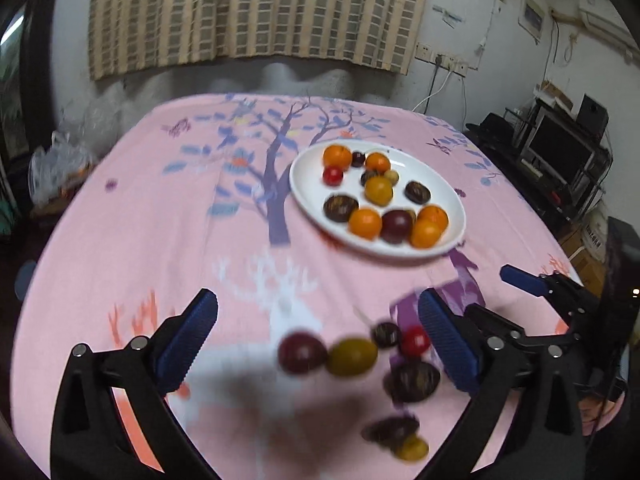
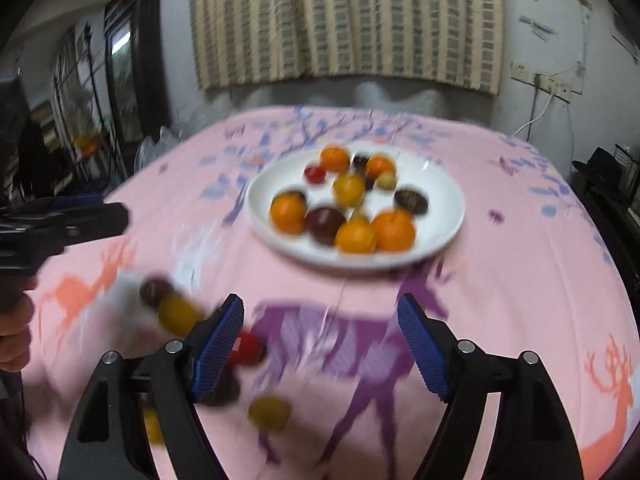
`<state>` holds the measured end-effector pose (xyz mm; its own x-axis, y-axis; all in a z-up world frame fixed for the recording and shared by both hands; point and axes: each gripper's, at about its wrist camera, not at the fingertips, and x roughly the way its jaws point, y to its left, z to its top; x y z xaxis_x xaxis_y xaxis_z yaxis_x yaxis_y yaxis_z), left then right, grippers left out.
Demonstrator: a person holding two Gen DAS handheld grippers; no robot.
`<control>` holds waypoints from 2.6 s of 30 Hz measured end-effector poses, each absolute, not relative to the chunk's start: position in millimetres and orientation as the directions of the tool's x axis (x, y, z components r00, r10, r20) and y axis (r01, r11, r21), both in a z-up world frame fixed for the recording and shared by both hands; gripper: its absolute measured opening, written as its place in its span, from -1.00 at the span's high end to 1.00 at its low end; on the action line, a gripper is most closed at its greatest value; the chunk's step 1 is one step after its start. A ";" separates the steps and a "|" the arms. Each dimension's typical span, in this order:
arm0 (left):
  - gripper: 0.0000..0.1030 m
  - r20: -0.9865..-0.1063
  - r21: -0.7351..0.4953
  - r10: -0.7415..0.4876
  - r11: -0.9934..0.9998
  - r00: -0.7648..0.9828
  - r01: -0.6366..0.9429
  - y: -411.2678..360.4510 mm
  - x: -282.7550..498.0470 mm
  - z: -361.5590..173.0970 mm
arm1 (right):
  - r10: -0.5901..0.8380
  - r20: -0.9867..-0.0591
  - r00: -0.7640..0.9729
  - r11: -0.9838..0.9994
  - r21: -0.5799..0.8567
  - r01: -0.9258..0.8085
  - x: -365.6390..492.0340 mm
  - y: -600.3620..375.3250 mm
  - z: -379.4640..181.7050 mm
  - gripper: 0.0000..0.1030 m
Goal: Organize fruits
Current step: 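Grasp a yellow pear-shaped fruit with the right tool while the left tool grasps a dark brown fruit, then drop both fruits onto the white plate by opening both tools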
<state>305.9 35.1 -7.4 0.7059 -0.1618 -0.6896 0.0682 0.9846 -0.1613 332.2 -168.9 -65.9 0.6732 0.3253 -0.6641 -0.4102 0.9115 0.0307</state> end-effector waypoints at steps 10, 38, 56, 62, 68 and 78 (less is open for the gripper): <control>-0.91 -0.690 -0.158 -0.034 0.982 0.723 -0.104 58.5 282.6 -33.0 | 0.347 -0.762 0.547 0.879 0.059 -0.474 314.0 -165.0 -92.0 -0.09; -0.25 -0.804 -0.265 -0.382 0.916 0.456 0.301 -6.0 271.8 -74.9 | 0.341 -0.749 0.569 0.897 0.078 -0.434 320.4 -178.3 -88.7 0.50; 0.27 -0.792 -0.297 -0.406 0.909 0.457 0.294 -9.0 273.9 -81.1 | 0.350 -0.722 0.597 0.895 0.069 -0.442 314.6 -178.1 -83.6 0.50; 0.27 -0.743 -0.322 -0.453 0.887 0.492 0.330 -4.6 280.8 -47.1 | 0.370 -0.628 0.684 0.903 0.072 -0.423 314.7 -185.4 -60.1 0.51; 0.27 -0.707 -0.176 -0.355 0.926 0.611 0.334 -22.3 366.5 -1.4 | 0.310 -0.560 0.768 0.938 0.047 -0.345 384.2 -182.8 -36.2 0.51; -0.01 -0.752 -0.132 -0.224 0.973 0.620 0.191 -31.4 508.1 -23.7 | 0.305 -0.581 0.754 0.948 0.107 -0.301 469.4 -181.1 -58.7 0.02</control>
<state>508.1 -31.4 -23.7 0.6201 -0.2242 -0.7518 0.1915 0.9726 -0.1321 469.4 -181.1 -58.7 0.7542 0.3051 -0.5815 -0.3009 0.9476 0.1070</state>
